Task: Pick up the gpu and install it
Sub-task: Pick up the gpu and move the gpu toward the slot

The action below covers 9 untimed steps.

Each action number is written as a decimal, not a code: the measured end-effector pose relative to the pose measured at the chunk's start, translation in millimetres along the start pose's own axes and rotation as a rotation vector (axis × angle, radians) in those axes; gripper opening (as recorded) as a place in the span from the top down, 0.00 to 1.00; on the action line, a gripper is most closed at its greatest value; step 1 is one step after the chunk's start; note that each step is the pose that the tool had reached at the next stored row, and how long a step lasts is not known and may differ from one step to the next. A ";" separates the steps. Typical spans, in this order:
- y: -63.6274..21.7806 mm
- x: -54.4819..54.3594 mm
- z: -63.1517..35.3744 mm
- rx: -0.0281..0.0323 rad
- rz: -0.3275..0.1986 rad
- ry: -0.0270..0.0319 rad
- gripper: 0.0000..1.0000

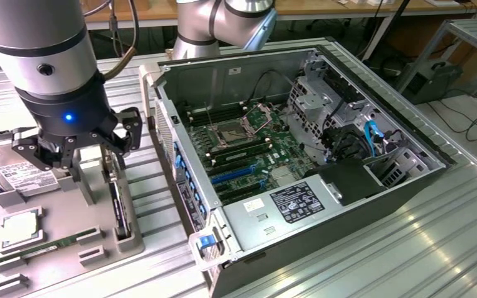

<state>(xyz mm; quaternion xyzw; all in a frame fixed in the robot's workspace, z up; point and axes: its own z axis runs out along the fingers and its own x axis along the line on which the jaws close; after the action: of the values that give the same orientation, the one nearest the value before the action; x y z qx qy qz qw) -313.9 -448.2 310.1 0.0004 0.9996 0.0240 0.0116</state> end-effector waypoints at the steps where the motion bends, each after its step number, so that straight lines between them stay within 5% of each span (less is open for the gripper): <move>1: -0.2 0.0 0.8 0.0000 0.000 0.0000 0.34; 9: -1.4 0.1 6.8 0.0000 0.000 0.0002 0.34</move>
<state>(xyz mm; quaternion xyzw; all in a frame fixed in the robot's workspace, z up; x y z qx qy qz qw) -313.9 -449.3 303.3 0.0004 0.9996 0.0240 0.0115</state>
